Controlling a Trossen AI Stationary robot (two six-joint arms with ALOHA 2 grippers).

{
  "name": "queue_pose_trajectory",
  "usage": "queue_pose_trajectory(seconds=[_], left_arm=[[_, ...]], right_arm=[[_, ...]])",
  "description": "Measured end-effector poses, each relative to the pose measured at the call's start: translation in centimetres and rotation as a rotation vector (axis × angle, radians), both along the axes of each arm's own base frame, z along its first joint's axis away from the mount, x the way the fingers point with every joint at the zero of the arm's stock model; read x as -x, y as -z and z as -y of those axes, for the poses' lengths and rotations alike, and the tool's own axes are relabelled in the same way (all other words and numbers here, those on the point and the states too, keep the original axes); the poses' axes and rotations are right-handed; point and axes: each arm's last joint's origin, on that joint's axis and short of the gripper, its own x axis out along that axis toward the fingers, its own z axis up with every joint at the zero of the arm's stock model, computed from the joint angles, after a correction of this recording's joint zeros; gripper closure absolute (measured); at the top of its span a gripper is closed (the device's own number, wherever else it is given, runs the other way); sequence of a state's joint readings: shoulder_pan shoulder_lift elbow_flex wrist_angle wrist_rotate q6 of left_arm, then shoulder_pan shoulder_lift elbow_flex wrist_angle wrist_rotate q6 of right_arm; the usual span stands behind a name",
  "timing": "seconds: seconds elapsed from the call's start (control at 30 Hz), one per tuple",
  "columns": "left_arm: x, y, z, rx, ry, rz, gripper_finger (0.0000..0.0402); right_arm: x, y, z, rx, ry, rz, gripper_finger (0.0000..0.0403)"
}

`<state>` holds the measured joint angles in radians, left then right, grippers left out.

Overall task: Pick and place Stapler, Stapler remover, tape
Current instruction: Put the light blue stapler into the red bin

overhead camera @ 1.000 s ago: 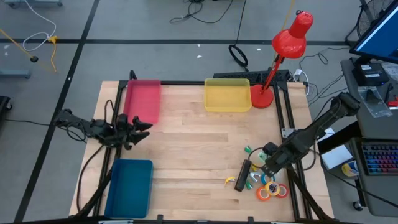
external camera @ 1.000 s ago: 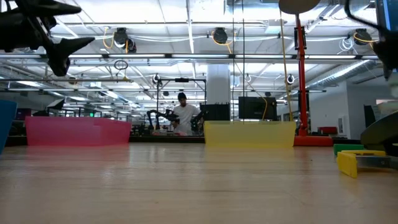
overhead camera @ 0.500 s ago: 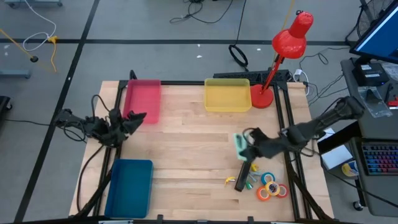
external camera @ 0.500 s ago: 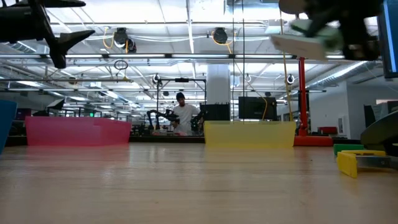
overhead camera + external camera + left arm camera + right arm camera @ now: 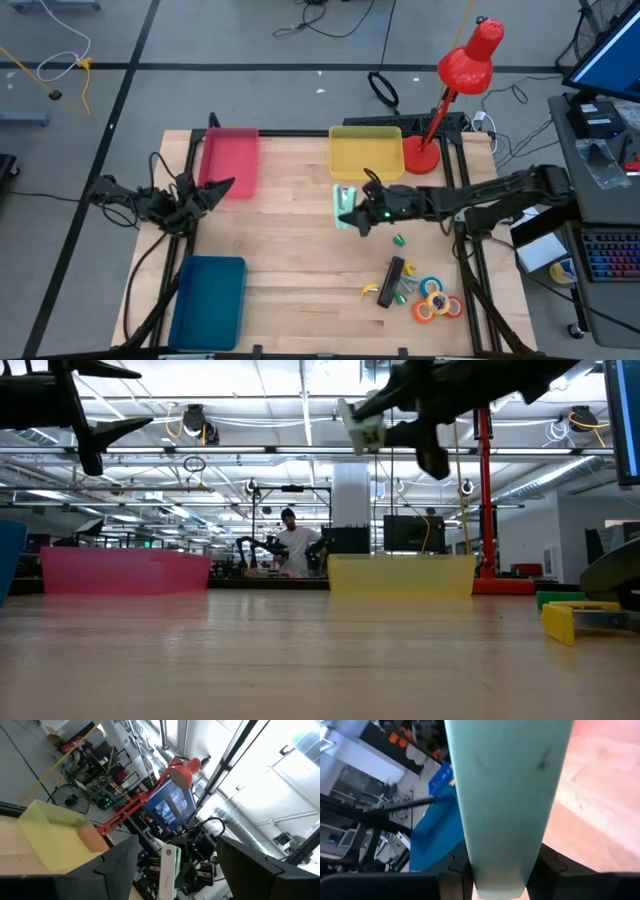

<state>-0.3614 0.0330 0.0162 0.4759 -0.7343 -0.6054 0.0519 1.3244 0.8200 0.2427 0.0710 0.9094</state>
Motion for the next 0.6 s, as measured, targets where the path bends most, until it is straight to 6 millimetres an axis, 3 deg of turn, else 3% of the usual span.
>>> queue_pose_trajectory(seconds=[0.3,0.6], left_arm=[[-1.0,-0.5,0.3,0.028,-0.035,-0.052,0.0133],[-4.4,-4.4,1.4,-0.09,-0.112,-0.211,0.0133]], right_arm=[[-2.6,1.9,1.5,0.04,0.042,0.003,0.029],[-4.7,1.7,2.9,0.218,0.041,-0.138,0.029]])
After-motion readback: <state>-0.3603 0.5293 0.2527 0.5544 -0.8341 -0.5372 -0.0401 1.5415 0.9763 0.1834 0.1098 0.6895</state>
